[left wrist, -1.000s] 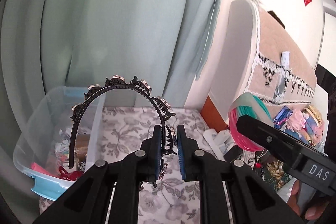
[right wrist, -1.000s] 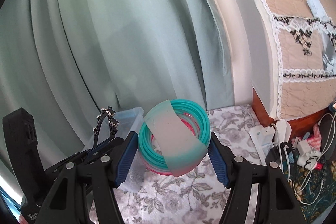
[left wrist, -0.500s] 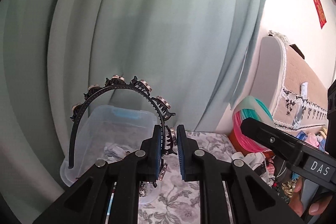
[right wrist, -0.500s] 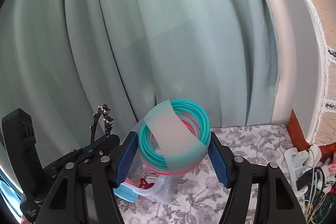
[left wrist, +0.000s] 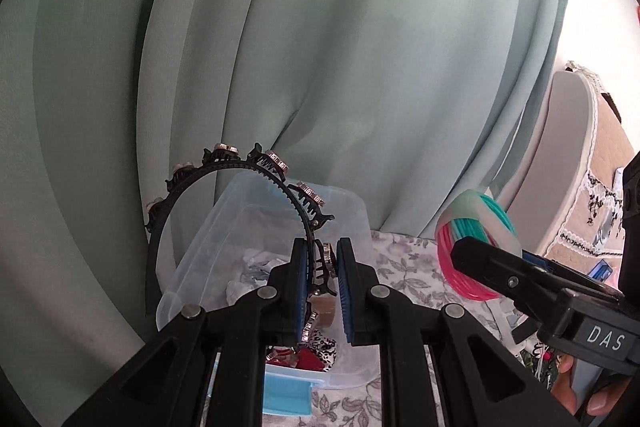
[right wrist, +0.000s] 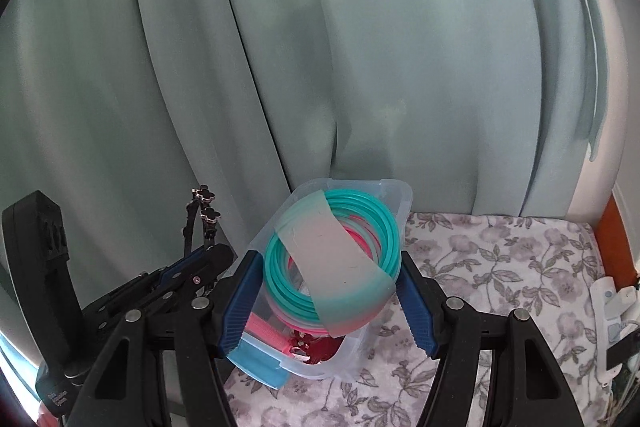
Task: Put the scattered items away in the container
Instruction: 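Lift the hair tie coil with the right tool while the left tool carries the headband over the box, then lower both tools into the box and open them to release hair ties and headband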
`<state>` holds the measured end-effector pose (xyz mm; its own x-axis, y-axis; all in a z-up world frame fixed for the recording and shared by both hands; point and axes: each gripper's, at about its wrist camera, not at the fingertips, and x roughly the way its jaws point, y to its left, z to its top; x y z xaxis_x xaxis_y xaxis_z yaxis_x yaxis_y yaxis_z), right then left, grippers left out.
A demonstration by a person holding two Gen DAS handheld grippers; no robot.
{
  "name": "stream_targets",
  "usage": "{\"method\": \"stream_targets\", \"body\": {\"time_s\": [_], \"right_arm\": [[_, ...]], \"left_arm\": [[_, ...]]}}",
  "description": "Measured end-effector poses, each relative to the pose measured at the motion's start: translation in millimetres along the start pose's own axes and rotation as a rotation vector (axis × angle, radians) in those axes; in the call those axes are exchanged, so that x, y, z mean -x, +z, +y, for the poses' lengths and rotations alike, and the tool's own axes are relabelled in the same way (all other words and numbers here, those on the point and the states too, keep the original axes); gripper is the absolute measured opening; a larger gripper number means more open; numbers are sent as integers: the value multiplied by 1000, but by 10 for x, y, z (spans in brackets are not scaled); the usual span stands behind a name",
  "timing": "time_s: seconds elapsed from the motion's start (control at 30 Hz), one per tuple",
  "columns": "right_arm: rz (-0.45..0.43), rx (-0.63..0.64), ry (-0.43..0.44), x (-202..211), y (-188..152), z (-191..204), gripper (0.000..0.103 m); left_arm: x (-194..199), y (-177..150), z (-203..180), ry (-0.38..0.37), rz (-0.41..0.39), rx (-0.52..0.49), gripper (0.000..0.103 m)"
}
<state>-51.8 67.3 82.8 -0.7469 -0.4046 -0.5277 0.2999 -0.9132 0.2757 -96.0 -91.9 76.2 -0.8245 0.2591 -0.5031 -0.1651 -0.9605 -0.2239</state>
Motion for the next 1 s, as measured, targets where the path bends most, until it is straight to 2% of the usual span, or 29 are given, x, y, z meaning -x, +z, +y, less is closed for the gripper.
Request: {"method": "stream_targets", "body": {"time_s": [0.23, 0.53, 0.6, 0.87, 1.0], "right_arm": [[47, -8, 16, -291, -63, -38, 69], [60, -21, 18, -566, 27, -139, 69], [70, -26, 20, -632, 18, -149, 69], [119, -23, 33, -862, -54, -125, 69], [135, -33, 33, -951, -79, -163, 69]], "left_arm": [[-317, 43, 79, -30, 25, 25, 15], [-643, 97, 266, -71, 48, 46, 15], [-574, 28, 248, -72, 55, 56, 15], [-822, -47, 455, -94, 104, 129, 15], [-922, -46, 459, -100, 115, 128, 15]]}}
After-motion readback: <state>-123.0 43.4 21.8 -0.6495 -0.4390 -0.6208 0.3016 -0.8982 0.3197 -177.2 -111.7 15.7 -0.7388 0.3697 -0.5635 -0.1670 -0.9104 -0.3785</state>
